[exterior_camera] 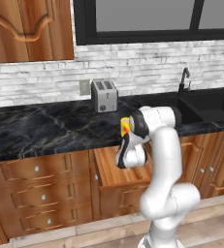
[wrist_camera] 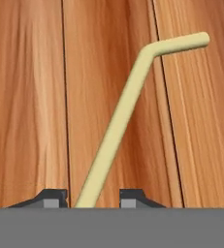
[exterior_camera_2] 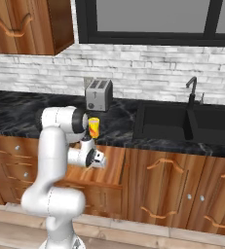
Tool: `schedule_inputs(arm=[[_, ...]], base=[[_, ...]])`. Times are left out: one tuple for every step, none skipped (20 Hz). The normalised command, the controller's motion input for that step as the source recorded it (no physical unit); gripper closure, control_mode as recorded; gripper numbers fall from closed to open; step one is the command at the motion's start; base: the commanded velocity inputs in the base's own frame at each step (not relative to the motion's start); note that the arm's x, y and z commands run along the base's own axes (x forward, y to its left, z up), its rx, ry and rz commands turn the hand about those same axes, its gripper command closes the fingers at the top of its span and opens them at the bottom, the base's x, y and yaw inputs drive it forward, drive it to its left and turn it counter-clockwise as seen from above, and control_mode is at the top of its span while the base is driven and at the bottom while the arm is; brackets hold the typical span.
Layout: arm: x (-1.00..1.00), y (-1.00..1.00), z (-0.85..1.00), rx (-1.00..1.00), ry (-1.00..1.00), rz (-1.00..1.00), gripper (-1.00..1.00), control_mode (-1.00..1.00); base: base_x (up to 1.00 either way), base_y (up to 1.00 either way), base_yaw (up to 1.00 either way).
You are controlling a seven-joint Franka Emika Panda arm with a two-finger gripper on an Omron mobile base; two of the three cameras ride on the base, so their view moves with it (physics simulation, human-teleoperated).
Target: Pick up the straw from the right drawer and put it inside the smoothie cup.
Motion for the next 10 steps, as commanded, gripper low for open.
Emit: schedule_inputs(arm=[[-0.46,0.19,0.00,-0.21,0.49,-0.07,1.00,-1.00],[-0.51,0.13,0.00,-0.19,0.45,-0.08,1.00,-1.00],[-0.56,0.06,0.00,-0.17,0.37,-0.10,1.00,-1.00],[-0.61,0.00,0.00,-0.13,0.21,-0.12,1.00,-1.00],[-0.60,0.00,0.00,-0.12,0.10,-0.13,1.00,-1.00],[-0.59,0.00,0.00,-0.09,0.00,-0.14,1.00,-1.00],[-0.51,0.00,0.00,-0.05,-0.01,-0.18,1.00,-1.00],[-0.47,0.00,0.00,-0.03,-0.11,-0.21,1.00,-1.00],[-0.44,0.00,0.02,0.00,-0.12,-0.21,1.00,-1.00],[-0.41,0.00,0.22,0.00,-0.07,-0.23,1.00,-1.00]], base=[[0.00,0.00,0.00],[0.00,0.00,0.00],[0.00,0.00,0.00],[0.00,0.00,0.00],[0.00,0.00,0.00],[0.00,0.00,0.00],[0.00,0.00,0.00],[0.00,0.00,0.00],[0.00,0.00,0.00],[0.00,0.00,0.00]])
